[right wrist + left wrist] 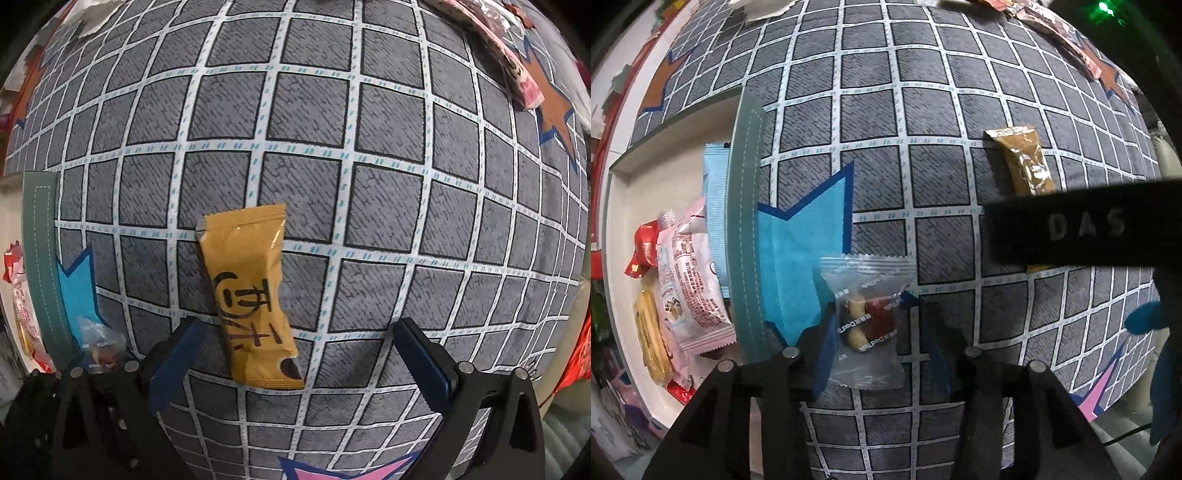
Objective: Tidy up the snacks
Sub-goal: 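Grasp the clear candy bag with the left gripper while the right grasps the gold packet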
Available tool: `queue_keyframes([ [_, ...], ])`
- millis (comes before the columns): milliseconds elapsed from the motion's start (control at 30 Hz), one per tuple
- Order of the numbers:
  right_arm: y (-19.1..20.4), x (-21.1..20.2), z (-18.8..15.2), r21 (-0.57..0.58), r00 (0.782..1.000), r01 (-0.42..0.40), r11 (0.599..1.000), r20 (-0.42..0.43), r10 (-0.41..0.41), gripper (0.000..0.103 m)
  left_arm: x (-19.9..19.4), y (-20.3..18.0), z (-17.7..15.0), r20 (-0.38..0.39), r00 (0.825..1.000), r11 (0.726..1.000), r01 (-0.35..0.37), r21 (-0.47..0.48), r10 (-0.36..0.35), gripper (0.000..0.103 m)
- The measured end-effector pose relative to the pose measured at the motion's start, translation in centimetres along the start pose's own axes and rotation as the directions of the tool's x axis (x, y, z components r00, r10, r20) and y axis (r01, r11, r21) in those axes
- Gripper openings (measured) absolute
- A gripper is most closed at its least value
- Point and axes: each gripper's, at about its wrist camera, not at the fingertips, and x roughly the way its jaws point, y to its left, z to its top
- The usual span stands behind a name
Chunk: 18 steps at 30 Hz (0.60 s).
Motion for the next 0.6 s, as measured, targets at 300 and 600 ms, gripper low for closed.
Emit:
queue_keyframes([
  [300,1.6,-2.4,0.7,-0.063,0.996,0.017,0.998,0.084,-0.012,0.047,0.1,-0.8,0.0,0.005,1.000,1.000,0.000,0.011,0.000,0.059],
  [600,-1.1,-3.1,-2.1,0.002,0.991,-0.131,0.991,0.026,0.131,0.027,-0.7,-0.8,-1.8,0.002,0.998,0.997,0.056,0.049,-0.056,0.031],
])
